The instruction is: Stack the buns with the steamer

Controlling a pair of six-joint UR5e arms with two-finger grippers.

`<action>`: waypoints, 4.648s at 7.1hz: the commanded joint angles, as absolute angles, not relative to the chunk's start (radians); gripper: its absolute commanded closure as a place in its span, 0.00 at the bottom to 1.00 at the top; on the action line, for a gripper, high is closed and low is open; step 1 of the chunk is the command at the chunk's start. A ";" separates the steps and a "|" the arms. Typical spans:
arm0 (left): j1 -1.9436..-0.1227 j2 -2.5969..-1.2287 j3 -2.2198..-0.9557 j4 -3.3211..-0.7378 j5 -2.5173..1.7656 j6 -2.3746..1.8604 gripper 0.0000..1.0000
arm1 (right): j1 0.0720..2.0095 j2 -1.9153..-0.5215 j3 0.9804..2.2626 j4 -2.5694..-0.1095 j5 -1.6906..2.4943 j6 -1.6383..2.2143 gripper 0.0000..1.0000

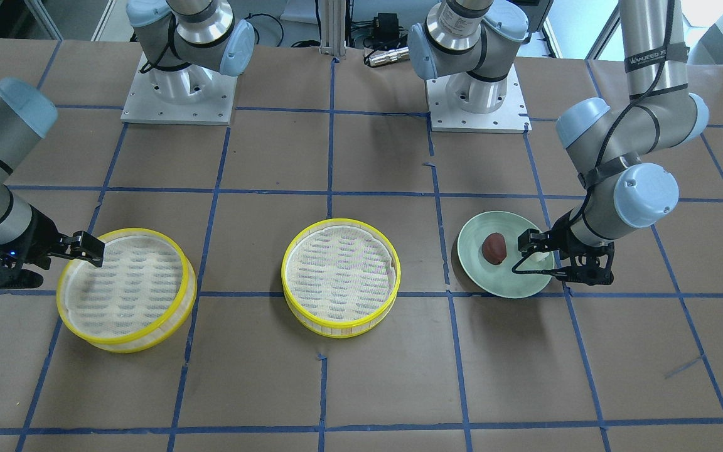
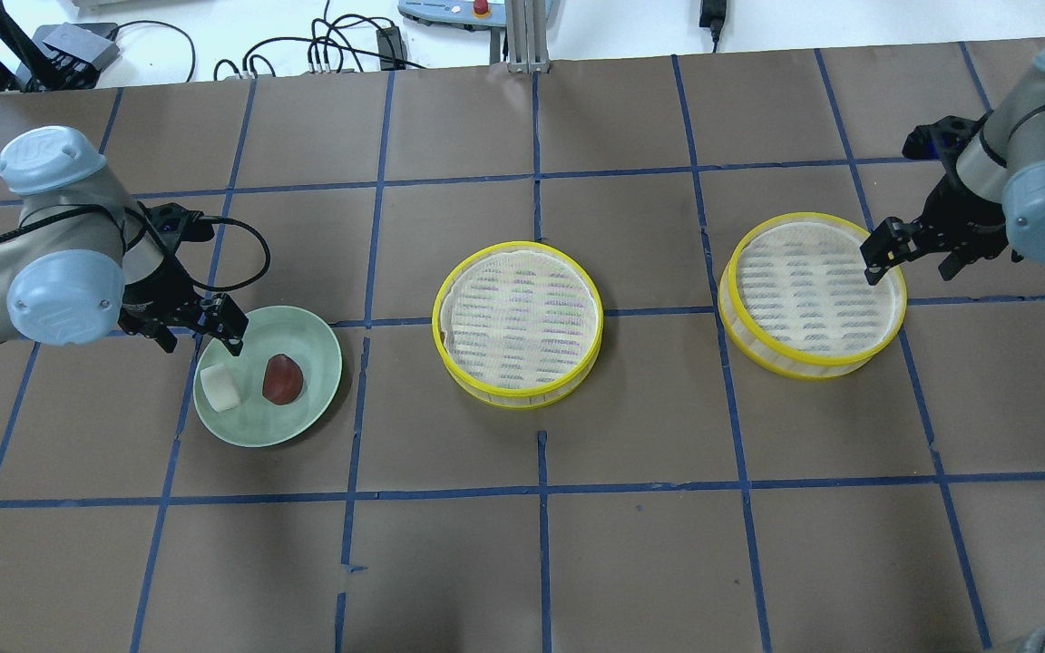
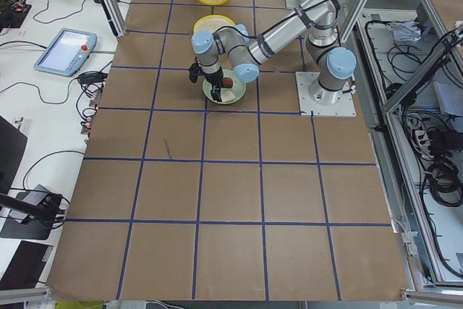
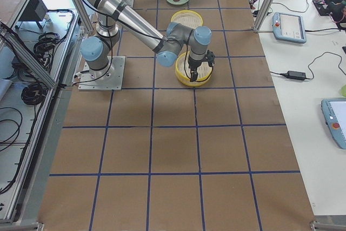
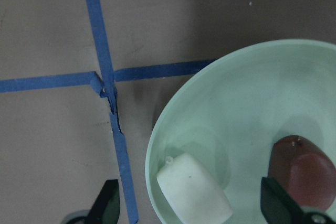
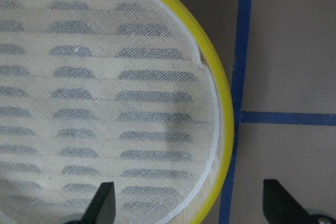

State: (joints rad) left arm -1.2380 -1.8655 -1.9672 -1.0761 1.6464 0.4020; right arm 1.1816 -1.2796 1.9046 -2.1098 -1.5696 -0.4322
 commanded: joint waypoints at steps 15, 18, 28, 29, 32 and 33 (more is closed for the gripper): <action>-1.836 -1.875 -1.833 -0.908 1.502 -0.652 0.00 | 1.224 -1.351 1.789 -1.870 -1.372 -0.217 0.95; -1.771 -1.846 -1.828 -0.914 1.529 -0.385 0.00 | 1.481 -1.356 1.772 -1.887 -1.449 0.074 0.94; -1.341 -1.828 -2.048 -1.031 1.562 0.172 0.51 | 1.855 -1.223 1.680 -1.937 -1.555 0.526 0.94; -1.341 -1.829 -2.048 -1.031 1.542 0.172 0.67 | 1.855 -1.223 1.681 -1.937 -1.554 0.526 0.93; -1.339 -1.827 -2.031 -1.019 1.542 0.173 1.00 | 1.867 -1.223 1.681 -1.936 -1.548 0.528 0.86; -1.341 -1.813 -2.001 -1.016 1.543 0.173 1.00 | 1.867 -1.221 1.683 -1.936 -1.555 0.526 0.73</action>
